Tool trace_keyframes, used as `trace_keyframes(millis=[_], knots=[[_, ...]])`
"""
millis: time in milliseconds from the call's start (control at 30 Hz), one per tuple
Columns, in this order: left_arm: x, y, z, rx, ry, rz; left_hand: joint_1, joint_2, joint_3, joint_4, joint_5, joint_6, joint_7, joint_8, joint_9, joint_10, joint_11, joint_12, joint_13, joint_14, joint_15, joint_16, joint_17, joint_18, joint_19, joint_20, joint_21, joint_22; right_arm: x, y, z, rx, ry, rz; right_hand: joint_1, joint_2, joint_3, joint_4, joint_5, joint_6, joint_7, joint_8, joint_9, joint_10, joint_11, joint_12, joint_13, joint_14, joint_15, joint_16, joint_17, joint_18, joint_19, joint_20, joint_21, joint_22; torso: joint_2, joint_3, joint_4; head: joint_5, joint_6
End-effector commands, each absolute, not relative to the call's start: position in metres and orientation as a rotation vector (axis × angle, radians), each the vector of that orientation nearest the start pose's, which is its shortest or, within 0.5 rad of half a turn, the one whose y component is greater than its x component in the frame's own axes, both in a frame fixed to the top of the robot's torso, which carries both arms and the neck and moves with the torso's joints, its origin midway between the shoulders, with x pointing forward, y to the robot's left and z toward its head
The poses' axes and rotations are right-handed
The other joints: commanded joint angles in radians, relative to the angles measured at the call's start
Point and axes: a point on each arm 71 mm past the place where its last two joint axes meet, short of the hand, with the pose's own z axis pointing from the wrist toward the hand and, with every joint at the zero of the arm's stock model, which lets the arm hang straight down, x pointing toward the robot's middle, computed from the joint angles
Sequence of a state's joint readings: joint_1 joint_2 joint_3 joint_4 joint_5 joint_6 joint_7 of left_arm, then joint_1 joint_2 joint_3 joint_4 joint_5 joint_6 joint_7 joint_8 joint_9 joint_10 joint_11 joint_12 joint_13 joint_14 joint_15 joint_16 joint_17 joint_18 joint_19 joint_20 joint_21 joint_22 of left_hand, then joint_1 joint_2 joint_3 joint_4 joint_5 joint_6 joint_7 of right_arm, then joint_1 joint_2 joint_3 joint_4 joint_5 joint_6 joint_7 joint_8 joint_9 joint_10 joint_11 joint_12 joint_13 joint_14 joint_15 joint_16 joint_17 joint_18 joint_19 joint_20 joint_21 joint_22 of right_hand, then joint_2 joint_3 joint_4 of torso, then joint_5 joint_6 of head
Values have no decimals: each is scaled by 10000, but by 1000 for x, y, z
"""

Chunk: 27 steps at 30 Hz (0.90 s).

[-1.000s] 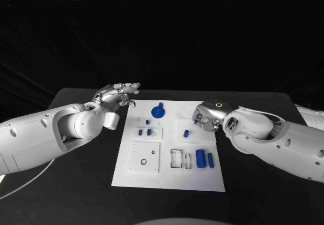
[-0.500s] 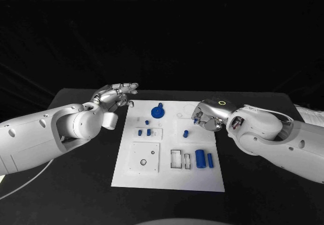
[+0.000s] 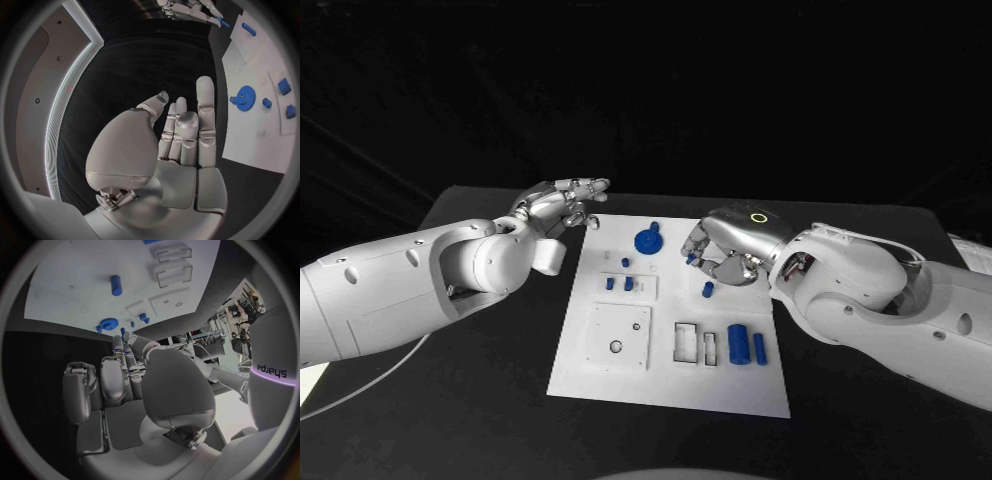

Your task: Assemble the parts on the task board

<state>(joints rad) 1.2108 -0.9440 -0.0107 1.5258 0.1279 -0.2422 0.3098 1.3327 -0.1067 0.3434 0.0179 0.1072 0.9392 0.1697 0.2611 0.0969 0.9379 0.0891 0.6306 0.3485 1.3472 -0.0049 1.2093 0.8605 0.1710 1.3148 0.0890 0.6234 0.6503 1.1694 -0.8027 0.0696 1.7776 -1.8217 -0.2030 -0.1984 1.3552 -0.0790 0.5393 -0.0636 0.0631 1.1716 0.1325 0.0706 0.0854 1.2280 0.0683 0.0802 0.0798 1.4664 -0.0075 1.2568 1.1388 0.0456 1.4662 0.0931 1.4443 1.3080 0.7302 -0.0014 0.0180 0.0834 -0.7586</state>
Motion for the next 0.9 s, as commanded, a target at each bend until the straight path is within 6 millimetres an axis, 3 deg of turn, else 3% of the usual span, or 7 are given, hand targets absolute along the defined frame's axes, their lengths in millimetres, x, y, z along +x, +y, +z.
trace_keyframes(millis=[33, 233, 467, 600, 900], knots=[[493, 256, -168, -12958, 13956, -15469, 120, -7, -9, -49, 67, -108, 8, 59, 7, -92, -7, 65, 4, -27, 74, 39, -5, 79, 8, 92, -35, 12, 427, -97, -137, -5585, 14929, 7063, -101, -16, 1, 58, -43, 57, -6, 28, 10, 31, -15, -66, -4, 351, -100, 52, 2, -47, 544, -69, 52, 604, 16, 2, 7, 321, -28], [492, 252, -168, -12927, 14015, -15573, 120, -7, -9, -49, 67, -108, 8, 59, 7, -92, -7, 65, 4, -27, 74, 39, -5, 79, 8, 92, -35, 12, 422, -75, -156, -5773, 15256, 7690, -88, -22, -2, 44, -40, 49, -5, 20, 9, 26, -19, -74, -5, 348, -103, 44, -12, -41, 537, -72, 38, 580, 14, -8, 15, 763, -181], [492, 248, -167, -12896, 14051, -15654, 120, -7, -9, -49, 67, -108, 8, 59, 7, -92, -7, 65, 4, -27, 74, 39, -5, 79, 8, 92, -35, 12, 417, -57, -178, -5902, 15657, 8185, -81, -26, -5, 35, -45, 41, -1, 14, 8, 21, -18, -80, -6, 347, -106, 42, -17, -38, 534, -75, 30, 567, 29, -22, 40, 1250, -448], [492, 247, -167, -12885, 14074, -15692, 120, -7, -9, -49, 67, -108, 8, 59, 7, -92, -7, 65, 4, -27, 74, 39, -5, 79, 8, 92, -35, 12, 413, -49, -185, -5984, 15807, 8424, -78, -25, -5, 34, -45, 39, 0, 12, 8, 20, -17, -81, -6, 348, -106, 47, -11, -37, 533, -75, 27, 562, 22, -18, 39, 1406, -562], [492, 245, -167, -12870, 14090, -15730, 120, -7, -9, -49, 67, -108, 8, 59, 7, -92, -7, 65, 4, -27, 74, 39, -5, 79, 8, 92, -35, 12, 407, -38, -202, -6047, 16187, 8753, -76, -23, -5, 31, -45, 38, 1, 11, 8, 19, -17, -83, -6, 347, -107, 45, -14, -38, 533, -76, 28, 564, 22, -12, 30, 1565, -697]])
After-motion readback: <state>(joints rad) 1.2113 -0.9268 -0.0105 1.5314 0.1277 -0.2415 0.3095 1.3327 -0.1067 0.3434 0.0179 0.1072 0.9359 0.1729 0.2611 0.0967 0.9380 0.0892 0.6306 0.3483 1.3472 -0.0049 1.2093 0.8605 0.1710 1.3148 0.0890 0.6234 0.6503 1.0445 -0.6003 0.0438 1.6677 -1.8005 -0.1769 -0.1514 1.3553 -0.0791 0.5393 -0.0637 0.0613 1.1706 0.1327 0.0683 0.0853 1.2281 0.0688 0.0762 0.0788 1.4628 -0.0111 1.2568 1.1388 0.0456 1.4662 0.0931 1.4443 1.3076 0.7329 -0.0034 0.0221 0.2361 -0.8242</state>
